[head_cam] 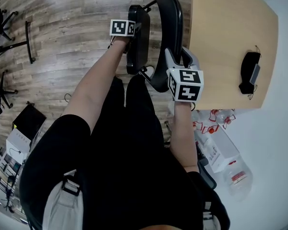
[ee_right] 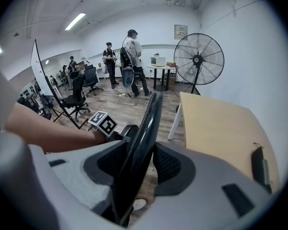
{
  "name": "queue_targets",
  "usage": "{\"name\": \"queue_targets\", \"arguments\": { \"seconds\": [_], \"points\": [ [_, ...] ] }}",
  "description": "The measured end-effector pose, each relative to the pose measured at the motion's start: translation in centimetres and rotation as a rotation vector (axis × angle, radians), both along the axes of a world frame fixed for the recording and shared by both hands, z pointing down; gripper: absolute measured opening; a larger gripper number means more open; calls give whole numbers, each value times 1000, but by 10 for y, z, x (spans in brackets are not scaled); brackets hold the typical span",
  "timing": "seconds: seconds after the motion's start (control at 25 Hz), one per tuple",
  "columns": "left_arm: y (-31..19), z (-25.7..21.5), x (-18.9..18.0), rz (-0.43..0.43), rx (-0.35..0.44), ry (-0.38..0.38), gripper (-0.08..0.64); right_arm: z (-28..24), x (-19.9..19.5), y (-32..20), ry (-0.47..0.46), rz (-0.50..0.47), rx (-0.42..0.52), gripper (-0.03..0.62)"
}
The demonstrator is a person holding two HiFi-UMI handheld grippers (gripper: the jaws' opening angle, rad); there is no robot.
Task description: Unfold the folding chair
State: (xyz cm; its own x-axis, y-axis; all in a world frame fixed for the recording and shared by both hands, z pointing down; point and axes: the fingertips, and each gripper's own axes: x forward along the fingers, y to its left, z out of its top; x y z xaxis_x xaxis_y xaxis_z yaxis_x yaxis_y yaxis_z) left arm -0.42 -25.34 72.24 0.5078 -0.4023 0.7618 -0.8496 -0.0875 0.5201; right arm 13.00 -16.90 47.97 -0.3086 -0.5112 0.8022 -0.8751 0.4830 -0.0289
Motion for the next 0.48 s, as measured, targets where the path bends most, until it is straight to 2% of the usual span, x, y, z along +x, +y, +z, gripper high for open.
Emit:
{"name": "queue_targets", "arguments": {
  "seconds": [0.48],
  "points": [
    [12,35,-73,-25,-25,102,213,26,19,-3,68,26,-48,172]
  ]
}}
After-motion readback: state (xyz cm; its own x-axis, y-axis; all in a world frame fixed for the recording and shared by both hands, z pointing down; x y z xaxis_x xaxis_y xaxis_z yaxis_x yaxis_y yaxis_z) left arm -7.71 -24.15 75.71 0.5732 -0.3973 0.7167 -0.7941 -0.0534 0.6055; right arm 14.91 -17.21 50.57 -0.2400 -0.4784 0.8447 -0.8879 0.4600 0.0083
